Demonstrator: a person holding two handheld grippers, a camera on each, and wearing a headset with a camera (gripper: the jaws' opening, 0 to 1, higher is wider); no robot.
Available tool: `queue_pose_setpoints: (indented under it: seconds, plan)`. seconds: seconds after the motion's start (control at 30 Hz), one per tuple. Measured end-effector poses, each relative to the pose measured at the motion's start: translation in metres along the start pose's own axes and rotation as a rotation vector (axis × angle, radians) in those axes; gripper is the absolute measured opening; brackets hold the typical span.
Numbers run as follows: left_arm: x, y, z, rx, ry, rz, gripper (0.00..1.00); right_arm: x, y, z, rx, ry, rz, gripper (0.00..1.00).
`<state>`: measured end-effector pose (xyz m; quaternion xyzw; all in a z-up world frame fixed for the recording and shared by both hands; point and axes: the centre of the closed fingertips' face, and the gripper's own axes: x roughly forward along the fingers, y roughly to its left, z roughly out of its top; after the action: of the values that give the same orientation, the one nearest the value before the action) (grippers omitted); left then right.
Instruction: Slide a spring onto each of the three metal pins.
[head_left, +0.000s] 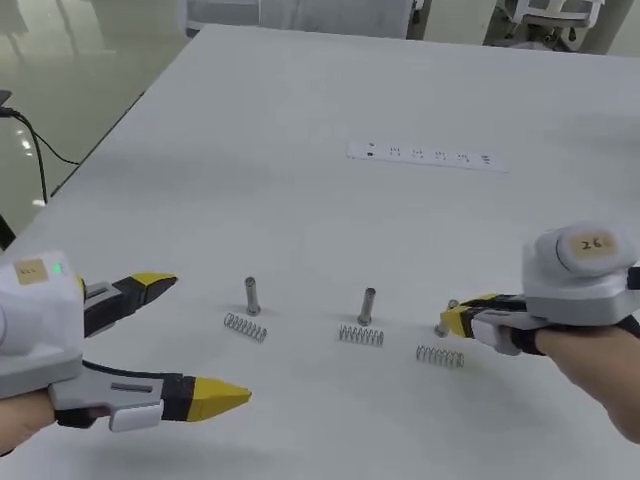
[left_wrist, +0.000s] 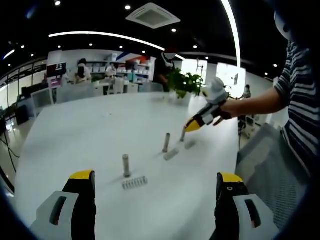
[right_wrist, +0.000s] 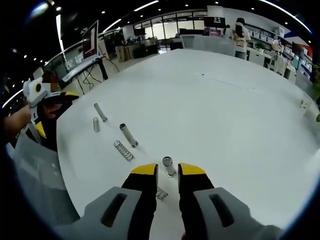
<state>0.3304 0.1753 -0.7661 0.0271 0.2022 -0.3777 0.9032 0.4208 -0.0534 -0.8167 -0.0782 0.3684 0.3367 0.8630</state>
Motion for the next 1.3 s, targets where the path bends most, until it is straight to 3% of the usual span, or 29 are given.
queue_pose_setpoints:
  seconds: [0.47, 0.67, 0.83, 1.2, 1.3]
  plan:
    - [0.000, -0.001, -0.002, -0.003, 0.001, -0.001, 0.98, -0.008, 0.008, -0.008, -0.067, 0.037, 0.055, 0.14]
    - [-0.001, 0.001, -0.003, -0.005, 0.003, 0.004, 0.98, -0.007, 0.013, -0.013, -0.165, 0.079, 0.078, 0.14]
    - [-0.003, 0.002, -0.003, -0.006, 0.003, 0.007, 0.98, -0.005, 0.025, -0.016, -0.215, 0.099, 0.144, 0.15]
    - [-0.005, 0.003, -0.005, -0.008, 0.007, 0.010, 0.98, 0.000, 0.027, -0.036, -0.426, 0.209, 0.193, 0.17]
    - [-0.006, 0.004, -0.005, -0.007, 0.009, 0.014, 0.98, 0.002, 0.030, -0.040, -0.451, 0.216, 0.212, 0.18]
